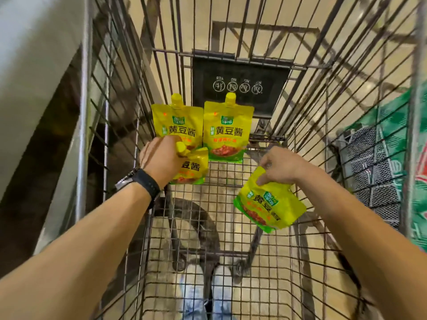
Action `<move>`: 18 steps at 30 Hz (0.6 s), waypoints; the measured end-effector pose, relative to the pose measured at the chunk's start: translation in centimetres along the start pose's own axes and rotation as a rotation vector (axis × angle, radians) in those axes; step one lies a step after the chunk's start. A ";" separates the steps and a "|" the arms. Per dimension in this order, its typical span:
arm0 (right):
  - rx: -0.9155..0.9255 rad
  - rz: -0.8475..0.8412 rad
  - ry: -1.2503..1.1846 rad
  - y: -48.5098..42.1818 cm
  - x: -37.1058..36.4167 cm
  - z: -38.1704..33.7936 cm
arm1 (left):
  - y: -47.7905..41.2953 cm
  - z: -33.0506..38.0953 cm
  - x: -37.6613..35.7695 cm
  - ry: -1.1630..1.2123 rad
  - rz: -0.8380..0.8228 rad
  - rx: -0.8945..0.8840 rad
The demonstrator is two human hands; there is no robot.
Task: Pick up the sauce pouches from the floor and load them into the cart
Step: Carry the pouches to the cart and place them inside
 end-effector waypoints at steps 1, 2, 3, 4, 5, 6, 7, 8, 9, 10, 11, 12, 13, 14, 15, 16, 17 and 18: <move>0.026 0.030 0.064 -0.1 0.2 -0.4 | -0.1 0.0 0.2 -0.006 -0.004 0.001; 0.045 0.074 0.108 -0.1 0.6 -0.5 | -0.3 0.0 0.4 -0.010 -0.010 -0.001; 0.060 0.114 0.136 0.1 1.0 -0.4 | -0.5 0.0 0.8 -0.014 -0.014 -0.003; 0.078 0.137 0.162 0.1 1.7 0.0 | -0.9 0.0 1.1 -0.020 -0.015 -0.006; 0.101 0.143 0.190 0.3 2.4 0.5 | -1.3 0.0 1.5 -0.029 -0.014 -0.010; 0.124 0.138 0.215 0.4 3.0 1.1 | -1.6 0.0 1.8 -0.041 -0.007 -0.013; 0.145 0.142 0.228 0.4 3.6 1.3 | -1.8 0.1 2.1 -0.053 0.004 -0.012; 0.165 0.158 0.222 0.2 4.1 1.5 | -1.9 0.2 2.2 -0.063 0.014 -0.011; 0.181 0.186 0.204 -0.1 4.5 1.6 | -1.9 0.3 2.2 -0.068 0.022 -0.011; 0.187 0.227 0.187 -0.6 4.6 1.6 | -1.8 0.3 2.1 -0.070 0.033 -0.015; 0.187 0.271 0.169 -1.0 4.7 1.5 | -1.8 0.4 1.9 -0.068 0.048 -0.021; 0.181 0.301 0.140 -1.6 4.8 1.5 | -1.7 0.4 1.8 -0.065 0.058 -0.029; 0.165 0.305 0.109 -2.0 4.8 1.5 | -1.6 0.5 1.7 -0.063 0.059 -0.037; 0.138 0.288 0.090 -2.4 4.8 1.7 | -1.6 0.5 1.6 -0.061 0.046 -0.042; 0.109 0.264 0.099 -2.5 4.8 1.8 | -1.8 0.6 1.7 -0.064 0.021 -0.041; 0.085 0.246 0.128 -2.6 4.8 2.0 | -1.9 0.6 1.8 -0.066 -0.008 -0.037; 0.075 0.250 0.165 -2.6 4.9 2.1 | -2.1 0.6 2.0 -0.060 -0.033 -0.033; 0.075 0.263 0.199 -2.6 5.1 2.3 | -2.2 0.6 2.2 -0.053 -0.045 -0.030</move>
Point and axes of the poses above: each hand's wrist, its own y-axis away from the middle knuckle, its own x-axis out of the back of the hand, z = x × y, the point moved 3 cm from there along -y, towards the middle knuckle, and after that the axes turned 4 degrees about z, right-handed, at the moved point
